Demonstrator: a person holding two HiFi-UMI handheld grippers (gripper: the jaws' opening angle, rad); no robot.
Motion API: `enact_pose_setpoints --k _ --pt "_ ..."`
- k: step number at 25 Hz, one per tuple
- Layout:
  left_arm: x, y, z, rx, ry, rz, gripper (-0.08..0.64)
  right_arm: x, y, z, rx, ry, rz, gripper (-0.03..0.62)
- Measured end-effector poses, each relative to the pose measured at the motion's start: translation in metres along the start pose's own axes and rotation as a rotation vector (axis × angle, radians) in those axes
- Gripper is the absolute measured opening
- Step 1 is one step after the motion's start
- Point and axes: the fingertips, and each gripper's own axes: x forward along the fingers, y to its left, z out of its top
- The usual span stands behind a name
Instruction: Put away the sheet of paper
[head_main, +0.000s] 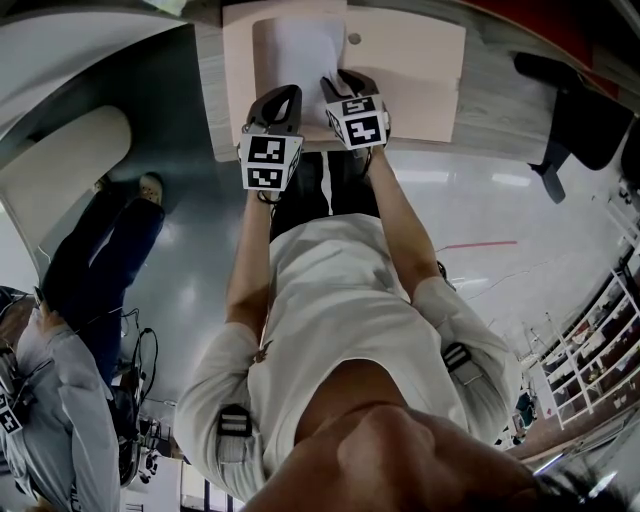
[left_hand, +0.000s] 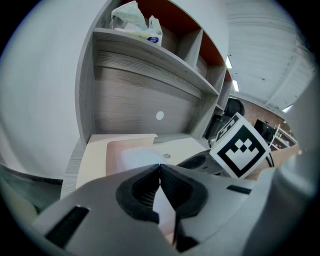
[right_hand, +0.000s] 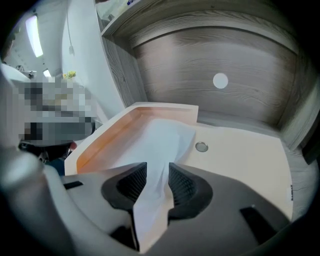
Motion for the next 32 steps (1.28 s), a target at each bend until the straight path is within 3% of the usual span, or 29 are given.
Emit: enact_pose_setpoints --k 12,32 --pt "-0.014 -0.008 0.022 0.043 -0.034 -0.018 0.021 -0.046 0.006 0.019 -0.014 -0.079 -0.016 0.137" --pt "-0.089 -0.037 0.094 0.125 -0.178 -0.065 0.021 -0.186 0.052 0.101 -0.141 -0.411 -0.005 0.044"
